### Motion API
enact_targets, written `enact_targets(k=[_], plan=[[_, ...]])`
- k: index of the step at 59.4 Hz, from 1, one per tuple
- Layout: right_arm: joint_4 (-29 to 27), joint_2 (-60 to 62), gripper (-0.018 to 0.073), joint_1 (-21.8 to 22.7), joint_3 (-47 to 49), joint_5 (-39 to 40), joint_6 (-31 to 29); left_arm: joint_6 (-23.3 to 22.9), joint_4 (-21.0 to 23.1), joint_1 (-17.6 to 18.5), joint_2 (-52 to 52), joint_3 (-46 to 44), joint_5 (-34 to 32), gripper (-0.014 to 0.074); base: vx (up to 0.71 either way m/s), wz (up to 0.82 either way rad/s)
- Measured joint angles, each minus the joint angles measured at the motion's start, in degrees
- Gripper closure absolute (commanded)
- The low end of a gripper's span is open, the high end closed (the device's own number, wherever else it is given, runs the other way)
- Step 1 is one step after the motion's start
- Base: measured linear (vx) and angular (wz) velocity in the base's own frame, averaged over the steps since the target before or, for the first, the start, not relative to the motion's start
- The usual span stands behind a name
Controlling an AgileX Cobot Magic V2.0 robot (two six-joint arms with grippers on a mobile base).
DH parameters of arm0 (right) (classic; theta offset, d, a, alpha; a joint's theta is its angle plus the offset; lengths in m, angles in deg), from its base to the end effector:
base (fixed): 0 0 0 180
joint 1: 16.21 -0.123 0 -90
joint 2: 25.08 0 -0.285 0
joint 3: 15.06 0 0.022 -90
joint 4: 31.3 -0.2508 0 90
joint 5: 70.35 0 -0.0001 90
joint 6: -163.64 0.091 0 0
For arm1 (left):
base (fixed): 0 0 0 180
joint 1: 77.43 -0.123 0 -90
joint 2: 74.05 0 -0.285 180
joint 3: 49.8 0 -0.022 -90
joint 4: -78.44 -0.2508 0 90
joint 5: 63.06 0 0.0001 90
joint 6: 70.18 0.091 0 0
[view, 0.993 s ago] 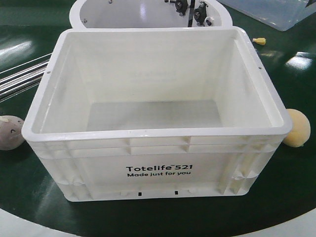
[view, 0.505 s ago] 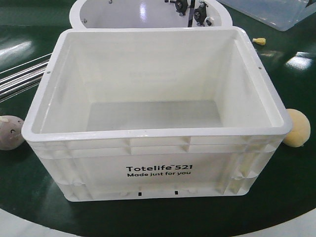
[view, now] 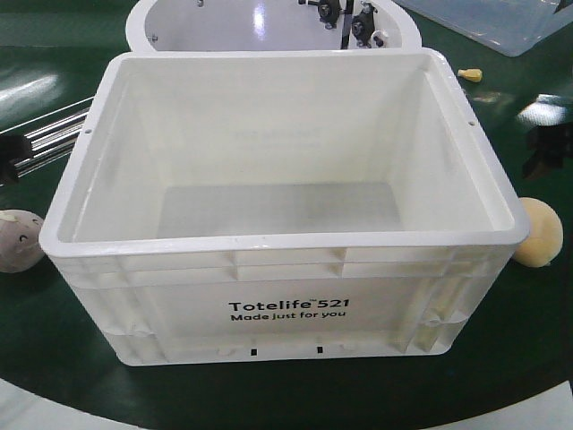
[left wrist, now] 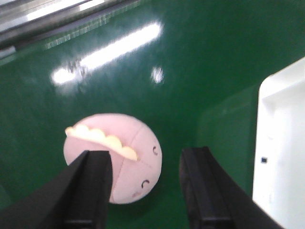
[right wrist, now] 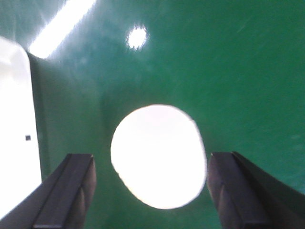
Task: Place moving items into box and shelve
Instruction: 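Lower left gripper onto pink ball and right gripper onto yellow ball, then close both grippers and lift the balls above the crate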
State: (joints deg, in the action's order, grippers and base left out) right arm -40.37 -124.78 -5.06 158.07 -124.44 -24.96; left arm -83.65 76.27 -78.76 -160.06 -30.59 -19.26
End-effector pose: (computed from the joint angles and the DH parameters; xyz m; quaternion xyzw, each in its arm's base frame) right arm 0.3211 -0.0514 0.2685 0.0568 0.9817 0.0412 0.1771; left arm 0.2746 0.0088 0.2847 -0.1145 0.9567 -0.0120 0.2672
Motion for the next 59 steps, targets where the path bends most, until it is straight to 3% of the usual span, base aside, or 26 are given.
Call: enact_targets(k=[39, 59], plan=[[-1.17, -16.33, 0.002, 0.11, 1.0, 2.26, -1.09, 1.2, 0.93, 0.0, -8.64, 0.0, 0.97, 0.0146, 0.0, 0.0], [-1.33, -17.27, 0.002, 0.11, 1.18, 2.86, -1.09, 2.19, -5.51, 0.0, -17.47, -0.21, 0.86, 0.0148, 0.0, 0.0]])
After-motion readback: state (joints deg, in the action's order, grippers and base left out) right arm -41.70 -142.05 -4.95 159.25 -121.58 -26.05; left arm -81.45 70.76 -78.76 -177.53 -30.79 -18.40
